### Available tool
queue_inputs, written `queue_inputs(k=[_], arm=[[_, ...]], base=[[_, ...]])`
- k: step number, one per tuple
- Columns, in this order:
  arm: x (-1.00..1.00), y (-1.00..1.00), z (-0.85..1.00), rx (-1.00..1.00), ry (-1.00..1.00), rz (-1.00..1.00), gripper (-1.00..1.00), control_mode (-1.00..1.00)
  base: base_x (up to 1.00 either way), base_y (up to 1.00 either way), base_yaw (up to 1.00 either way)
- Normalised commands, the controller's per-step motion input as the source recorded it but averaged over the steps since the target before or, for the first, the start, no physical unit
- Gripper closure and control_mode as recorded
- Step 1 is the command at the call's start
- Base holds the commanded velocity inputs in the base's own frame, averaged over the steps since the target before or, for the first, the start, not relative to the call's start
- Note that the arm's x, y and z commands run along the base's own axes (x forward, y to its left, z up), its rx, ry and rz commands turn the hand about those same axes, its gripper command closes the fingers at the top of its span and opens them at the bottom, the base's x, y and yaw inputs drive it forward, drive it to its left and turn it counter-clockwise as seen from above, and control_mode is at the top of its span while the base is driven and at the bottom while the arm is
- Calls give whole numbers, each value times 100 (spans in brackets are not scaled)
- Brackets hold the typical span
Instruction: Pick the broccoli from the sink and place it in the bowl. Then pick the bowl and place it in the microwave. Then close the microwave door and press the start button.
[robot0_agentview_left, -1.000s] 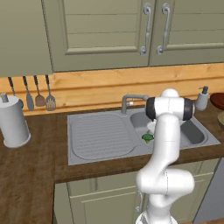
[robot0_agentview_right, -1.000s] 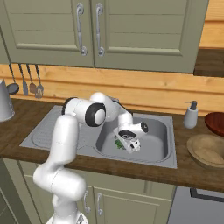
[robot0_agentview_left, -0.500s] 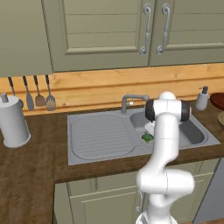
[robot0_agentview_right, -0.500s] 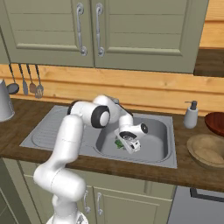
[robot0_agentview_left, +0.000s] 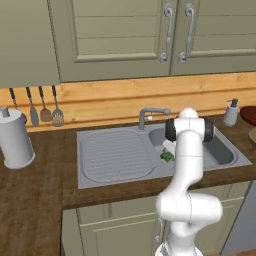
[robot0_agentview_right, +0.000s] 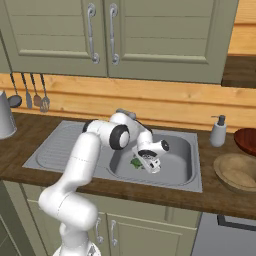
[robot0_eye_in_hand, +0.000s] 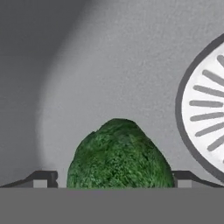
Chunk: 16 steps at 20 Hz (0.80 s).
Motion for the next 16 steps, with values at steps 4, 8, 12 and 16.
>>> queue_inputs(k=[4,8,12,16], arm=[[19,0,-27,0,0,0,100,-100],[12,0,-26,0,0,0,100,-100],[-8,-15,3,8,-7,0,100,-100],[-53,-42,91,25,-27,-4,100,-100]], base=[[0,0,0],[0,0,0],[0,0,0],[0,0,0]])
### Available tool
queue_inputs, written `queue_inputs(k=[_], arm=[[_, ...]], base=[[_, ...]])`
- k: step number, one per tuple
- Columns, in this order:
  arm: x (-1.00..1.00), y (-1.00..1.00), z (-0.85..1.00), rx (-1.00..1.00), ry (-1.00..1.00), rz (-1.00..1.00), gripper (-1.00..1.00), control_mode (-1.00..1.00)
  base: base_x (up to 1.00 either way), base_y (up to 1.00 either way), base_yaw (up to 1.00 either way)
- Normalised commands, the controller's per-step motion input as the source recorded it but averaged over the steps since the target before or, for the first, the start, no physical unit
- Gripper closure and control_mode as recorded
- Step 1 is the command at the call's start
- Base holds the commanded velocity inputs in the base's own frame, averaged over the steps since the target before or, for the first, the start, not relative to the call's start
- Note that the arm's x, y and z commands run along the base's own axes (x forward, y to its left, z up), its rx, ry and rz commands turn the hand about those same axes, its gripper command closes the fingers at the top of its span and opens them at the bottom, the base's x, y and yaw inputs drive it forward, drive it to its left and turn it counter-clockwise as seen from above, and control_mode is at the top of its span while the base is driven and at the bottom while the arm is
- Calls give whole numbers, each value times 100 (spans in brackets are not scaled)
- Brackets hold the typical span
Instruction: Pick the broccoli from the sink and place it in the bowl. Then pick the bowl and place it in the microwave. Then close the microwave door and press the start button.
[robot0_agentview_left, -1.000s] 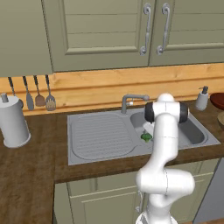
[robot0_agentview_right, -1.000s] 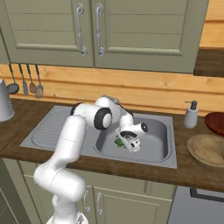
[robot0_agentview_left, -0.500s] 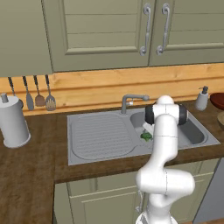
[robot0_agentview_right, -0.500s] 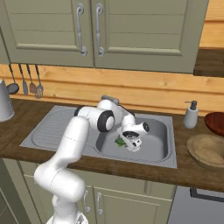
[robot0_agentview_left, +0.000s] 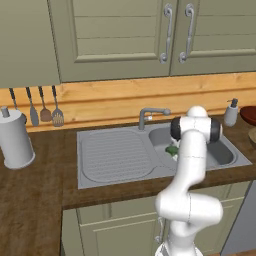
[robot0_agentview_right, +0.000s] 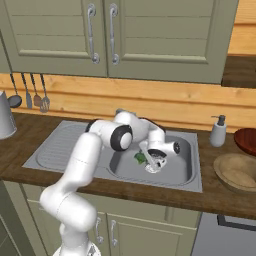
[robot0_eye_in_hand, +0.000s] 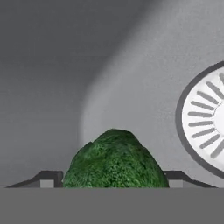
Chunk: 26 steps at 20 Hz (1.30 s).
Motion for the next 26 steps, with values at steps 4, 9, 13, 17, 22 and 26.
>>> queue_inputs(k=[4,9,13,17,22,26], arm=[[-68,-30,100,20,-28,0,100,-100],[-70,-13,100,6,-7,0,100,-100],[-72,-34,99,0,0,-6,100,-100],[-76,-51,77,0,0,-13,100,-100],[-62,-25,57,-8,7,-33,100,-100],[-50,-7,37,-19,17,-37,100,-100]], base=[[0,0,0],[0,0,0],[0,0,0],[0,0,0],[0,0,0],[0,0,0]])
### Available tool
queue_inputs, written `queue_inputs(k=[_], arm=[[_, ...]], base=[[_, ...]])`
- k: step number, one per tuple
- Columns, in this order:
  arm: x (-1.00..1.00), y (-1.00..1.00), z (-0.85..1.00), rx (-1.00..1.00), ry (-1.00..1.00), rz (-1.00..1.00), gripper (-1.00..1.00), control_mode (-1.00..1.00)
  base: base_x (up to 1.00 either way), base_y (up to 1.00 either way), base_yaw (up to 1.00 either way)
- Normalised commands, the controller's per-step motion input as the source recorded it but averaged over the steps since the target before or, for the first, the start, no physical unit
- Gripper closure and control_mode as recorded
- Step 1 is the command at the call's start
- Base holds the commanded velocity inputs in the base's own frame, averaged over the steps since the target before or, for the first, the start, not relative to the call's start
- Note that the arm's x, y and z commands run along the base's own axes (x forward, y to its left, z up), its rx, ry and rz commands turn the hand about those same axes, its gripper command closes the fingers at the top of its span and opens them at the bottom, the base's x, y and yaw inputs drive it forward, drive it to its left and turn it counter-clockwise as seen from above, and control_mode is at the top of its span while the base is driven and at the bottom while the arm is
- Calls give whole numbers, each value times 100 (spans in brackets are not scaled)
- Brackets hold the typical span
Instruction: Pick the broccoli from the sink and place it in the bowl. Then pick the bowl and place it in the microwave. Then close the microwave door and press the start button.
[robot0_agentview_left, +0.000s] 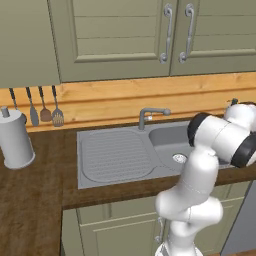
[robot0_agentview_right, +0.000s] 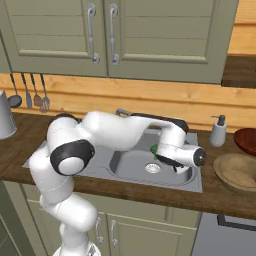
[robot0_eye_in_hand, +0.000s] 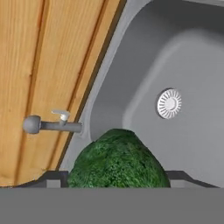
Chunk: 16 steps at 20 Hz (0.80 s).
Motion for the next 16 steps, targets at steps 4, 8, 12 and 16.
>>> queue_inputs(k=[4,8,12,16], arm=[[-37,-3,34,-20,32,-39,100,-100],[-27,-4,34,-16,20,-38,100,-100],[-19,-1,32,-15,12,-38,100,-100],[-12,-12,39,-11,13,-39,100,-100]], base=[[0,0,0],[0,0,0],[0,0,0],[0,0,0]])
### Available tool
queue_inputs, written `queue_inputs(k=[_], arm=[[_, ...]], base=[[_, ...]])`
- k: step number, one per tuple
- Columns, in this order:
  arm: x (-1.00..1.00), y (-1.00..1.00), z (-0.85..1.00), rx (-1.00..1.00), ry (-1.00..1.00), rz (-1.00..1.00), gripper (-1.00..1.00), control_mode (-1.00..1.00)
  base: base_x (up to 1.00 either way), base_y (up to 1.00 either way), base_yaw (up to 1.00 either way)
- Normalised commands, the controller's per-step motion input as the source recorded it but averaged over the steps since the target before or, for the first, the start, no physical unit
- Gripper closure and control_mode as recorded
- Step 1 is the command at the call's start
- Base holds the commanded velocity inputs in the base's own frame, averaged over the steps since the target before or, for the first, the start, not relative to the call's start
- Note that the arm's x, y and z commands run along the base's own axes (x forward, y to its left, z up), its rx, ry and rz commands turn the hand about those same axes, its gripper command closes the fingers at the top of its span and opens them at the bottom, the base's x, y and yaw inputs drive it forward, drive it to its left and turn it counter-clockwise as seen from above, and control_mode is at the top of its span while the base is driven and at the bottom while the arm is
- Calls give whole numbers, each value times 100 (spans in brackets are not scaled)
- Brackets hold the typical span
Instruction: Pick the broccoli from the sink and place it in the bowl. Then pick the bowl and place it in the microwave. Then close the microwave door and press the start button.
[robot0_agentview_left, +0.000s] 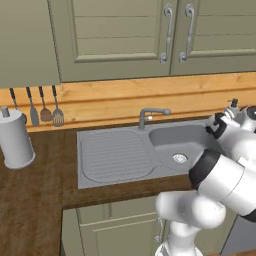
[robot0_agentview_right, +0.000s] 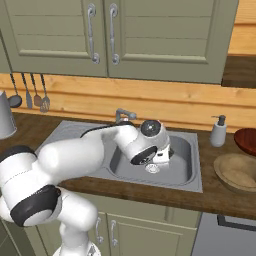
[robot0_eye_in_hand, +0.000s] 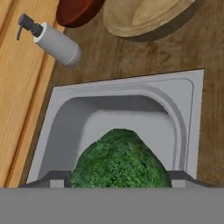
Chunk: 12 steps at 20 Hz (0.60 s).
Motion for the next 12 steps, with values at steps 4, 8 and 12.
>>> queue_inputs(k=[4,8,12], arm=[[-11,-21,40,-3,18,-32,100,-100],[-2,-28,42,0,15,-21,100,-100],[0,-55,31,7,6,-10,100,-100]], base=[[0,0,0],[0,0,0],[0,0,0]])
